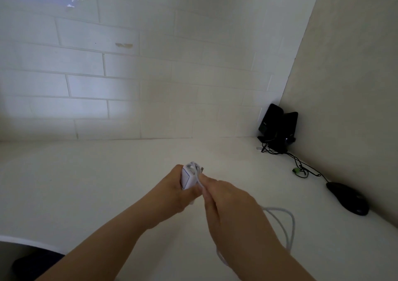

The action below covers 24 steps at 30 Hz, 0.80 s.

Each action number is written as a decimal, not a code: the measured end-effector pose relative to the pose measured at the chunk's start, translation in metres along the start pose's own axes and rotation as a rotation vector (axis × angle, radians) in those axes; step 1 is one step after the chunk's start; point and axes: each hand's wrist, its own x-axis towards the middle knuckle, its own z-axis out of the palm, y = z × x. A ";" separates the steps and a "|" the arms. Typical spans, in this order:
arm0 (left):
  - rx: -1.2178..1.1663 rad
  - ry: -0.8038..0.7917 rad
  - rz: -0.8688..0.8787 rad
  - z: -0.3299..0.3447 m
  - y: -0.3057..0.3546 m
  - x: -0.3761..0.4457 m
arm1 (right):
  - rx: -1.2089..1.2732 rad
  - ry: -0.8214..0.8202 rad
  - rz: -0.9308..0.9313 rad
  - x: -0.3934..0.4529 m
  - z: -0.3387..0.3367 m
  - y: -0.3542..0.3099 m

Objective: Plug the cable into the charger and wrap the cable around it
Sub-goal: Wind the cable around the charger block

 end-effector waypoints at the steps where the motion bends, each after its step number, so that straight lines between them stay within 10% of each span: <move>1: -0.055 -0.029 -0.033 0.000 -0.004 -0.001 | -0.003 0.046 -0.005 -0.004 0.006 0.002; 24: 0.006 -0.035 0.006 -0.002 -0.007 0.002 | 0.446 0.268 0.229 -0.011 -0.016 -0.006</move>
